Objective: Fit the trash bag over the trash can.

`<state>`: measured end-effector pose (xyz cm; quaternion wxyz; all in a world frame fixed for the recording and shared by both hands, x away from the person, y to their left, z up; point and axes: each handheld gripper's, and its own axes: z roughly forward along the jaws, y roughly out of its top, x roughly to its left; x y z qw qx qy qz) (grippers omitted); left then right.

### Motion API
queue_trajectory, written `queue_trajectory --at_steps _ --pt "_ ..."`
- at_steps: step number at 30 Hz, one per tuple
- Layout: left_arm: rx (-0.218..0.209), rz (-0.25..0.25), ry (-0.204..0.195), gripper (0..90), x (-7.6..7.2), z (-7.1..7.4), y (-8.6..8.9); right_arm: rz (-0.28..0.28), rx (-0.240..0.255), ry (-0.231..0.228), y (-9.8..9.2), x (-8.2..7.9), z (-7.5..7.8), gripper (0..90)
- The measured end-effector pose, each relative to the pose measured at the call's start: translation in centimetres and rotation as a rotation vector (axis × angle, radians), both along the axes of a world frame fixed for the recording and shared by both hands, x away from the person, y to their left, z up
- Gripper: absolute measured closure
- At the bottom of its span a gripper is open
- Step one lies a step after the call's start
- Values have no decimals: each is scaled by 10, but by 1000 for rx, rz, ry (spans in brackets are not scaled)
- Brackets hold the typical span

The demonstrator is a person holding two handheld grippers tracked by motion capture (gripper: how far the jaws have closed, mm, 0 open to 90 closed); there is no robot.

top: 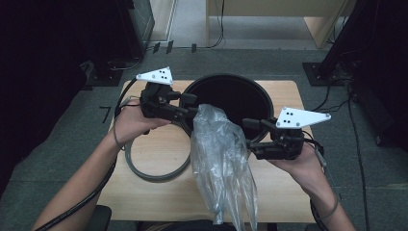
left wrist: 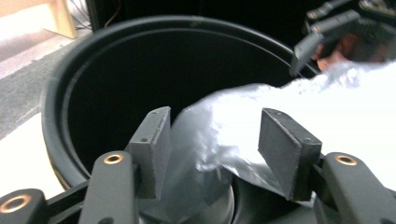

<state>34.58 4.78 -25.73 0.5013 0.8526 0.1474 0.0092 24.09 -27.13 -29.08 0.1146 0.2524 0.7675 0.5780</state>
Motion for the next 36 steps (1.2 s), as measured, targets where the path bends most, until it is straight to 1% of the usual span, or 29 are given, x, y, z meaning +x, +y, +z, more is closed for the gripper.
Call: queue_trajectory --at_steps 2,4,6,8,10,12,13,14,15,16,19,22,24,27,34,36 --pt "5 -16 -10 414 -5 -2 -2 5 3 -10 3 0 2 389" --pt "1 -34 -10 410 -8 -2 -4 7 7 -16 6 0 5 389" --pt "3 -47 -23 409 -11 -1 -7 5 8 -24 9 1 8 392" --pt "1 -45 -44 414 -13 2 -10 4 11 -31 11 3 10 402" --pt "-15 -41 -38 422 -11 6 -12 2 13 -36 13 6 14 415" --pt "-24 -33 -39 425 -9 9 -13 3 16 -41 14 10 18 454" --pt "-28 -24 -40 425 -8 11 -14 3 19 -41 14 11 20 488" --pt "-31 -20 -40 425 -6 12 -14 7 23 -39 15 14 22 550" --pt "-32 -18 -41 425 -4 13 -14 7 25 -37 15 15 23 593" --pt "-38 -11 -41 425 -3 14 -15 6 30 -31 15 18 24 651" --pt "-47 4 -48 425 4 16 -14 -7 48 2 14 26 27 787" --pt "-55 21 -48 424 11 17 -12 -37 63 24 9 36 30 863" --pt "-55 32 -54 422 14 18 -10 -52 74 40 6 41 33 884" --pt "-66 48 -54 420 18 19 -7 -79 83 50 2 49 37 899" --pt "-85 78 -63 420 23 22 4 -139 80 72 -5 61 42 900" --pt "-91 82 -72 419 23 23 7 -158 81 80 -7 64 43 900"
